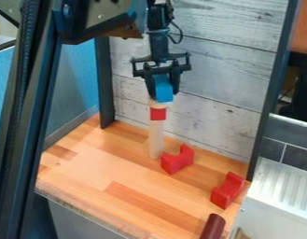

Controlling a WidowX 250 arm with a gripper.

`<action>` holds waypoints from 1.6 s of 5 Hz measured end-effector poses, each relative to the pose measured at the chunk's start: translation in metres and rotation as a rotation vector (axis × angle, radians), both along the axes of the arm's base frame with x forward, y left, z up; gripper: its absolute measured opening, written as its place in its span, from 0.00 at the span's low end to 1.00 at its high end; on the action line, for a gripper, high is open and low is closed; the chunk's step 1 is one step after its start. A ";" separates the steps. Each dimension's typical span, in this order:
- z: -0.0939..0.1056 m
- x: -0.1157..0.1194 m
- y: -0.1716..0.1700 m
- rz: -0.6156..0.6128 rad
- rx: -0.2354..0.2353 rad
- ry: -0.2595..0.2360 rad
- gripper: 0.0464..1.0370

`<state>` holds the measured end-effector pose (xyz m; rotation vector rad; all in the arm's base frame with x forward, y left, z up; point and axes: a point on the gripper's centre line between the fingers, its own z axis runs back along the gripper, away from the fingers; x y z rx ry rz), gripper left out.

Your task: Put the blue rectangle block on top of the ring

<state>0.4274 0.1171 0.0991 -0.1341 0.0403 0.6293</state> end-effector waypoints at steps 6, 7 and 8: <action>0.002 0.003 0.005 0.014 0.032 -0.012 0.61; 0.002 0.002 0.006 0.012 0.035 -0.013 0.91; 0.002 -0.001 0.004 0.011 0.027 0.007 0.97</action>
